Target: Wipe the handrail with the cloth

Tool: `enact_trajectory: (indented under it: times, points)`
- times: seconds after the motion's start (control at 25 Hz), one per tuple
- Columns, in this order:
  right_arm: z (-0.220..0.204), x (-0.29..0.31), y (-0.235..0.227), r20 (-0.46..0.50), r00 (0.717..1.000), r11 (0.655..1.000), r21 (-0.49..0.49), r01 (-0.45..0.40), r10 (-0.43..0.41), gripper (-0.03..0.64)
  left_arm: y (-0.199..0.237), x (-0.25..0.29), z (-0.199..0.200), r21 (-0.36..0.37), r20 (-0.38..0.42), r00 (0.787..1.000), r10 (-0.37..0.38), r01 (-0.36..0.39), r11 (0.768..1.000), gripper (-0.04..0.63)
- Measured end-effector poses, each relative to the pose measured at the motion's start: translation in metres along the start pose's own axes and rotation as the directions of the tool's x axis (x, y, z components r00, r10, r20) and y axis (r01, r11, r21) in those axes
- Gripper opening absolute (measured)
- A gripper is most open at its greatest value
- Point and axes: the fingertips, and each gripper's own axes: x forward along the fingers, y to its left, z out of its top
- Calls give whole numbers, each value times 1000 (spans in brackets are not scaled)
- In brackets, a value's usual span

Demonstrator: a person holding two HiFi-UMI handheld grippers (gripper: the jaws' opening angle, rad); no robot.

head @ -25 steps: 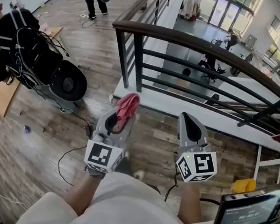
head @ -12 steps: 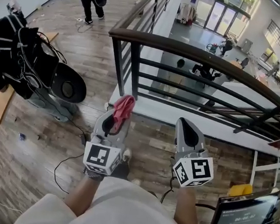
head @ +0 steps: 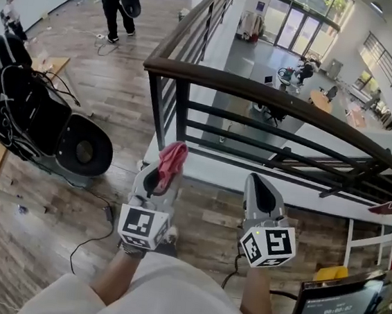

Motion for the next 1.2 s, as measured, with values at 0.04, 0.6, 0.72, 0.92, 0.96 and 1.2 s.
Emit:
enact_trajectory:
  times: [0.04, 0.6, 0.72, 0.92, 0.96, 1.2]
  points:
    - [1, 6, -2, 2, 1000, 1000, 1, 7, -7, 2, 4, 6, 0, -2, 1, 1000, -5, 5, 1000, 118]
    - [-6, 83, -23, -34, 993, 991, 64, 114, -111, 2, 61, 67, -5, -14, -7, 999, -42, 42, 999, 118]
    - [-7, 94, -23, -44, 992, 991, 64, 118, -116, 2, 69, 76, -5, -18, -10, 999, -50, 50, 999, 118]
    - [-12, 112, -24, -57, 989, 988, 66, 138, -135, 2, 85, 92, -13, -30, -23, 998, -62, 61, 998, 118]
    - [-12, 114, -26, -61, 988, 988, 66, 143, -139, 2, 86, 95, -14, -33, -26, 997, -66, 65, 997, 118]
    - [-9, 107, -26, -77, 985, 985, 73, 157, -152, 2, 82, 96, -12, -43, -41, 996, -80, 78, 996, 118]
